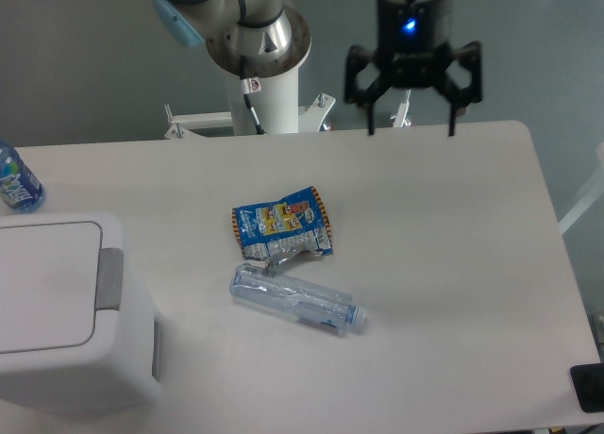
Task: Open the trash can
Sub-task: 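Move the open gripper toward the white trash can lid, then lower the gripper onto the trash can lid's raised edge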
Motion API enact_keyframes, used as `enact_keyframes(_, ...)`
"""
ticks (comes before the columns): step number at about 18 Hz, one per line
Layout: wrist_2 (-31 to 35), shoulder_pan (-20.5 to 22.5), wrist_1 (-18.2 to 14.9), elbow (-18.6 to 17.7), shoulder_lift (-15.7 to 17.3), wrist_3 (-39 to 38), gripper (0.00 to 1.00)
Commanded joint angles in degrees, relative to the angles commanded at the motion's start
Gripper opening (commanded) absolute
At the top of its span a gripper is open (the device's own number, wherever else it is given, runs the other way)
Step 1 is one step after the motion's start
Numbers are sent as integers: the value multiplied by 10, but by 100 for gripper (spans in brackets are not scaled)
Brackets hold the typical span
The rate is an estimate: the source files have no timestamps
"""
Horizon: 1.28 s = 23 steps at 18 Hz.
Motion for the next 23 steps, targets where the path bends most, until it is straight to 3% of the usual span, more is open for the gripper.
enact_keyframes(5,2,-71,20,29,-41,-112,100)
enact_keyframes(9,-32,-119,32,61,-77,-273,100)
enact_keyframes(16,-77,-162,44,61,-111,-289,100)
enact_keyframes(23,-95,-171,56,54,-113,-317,100)
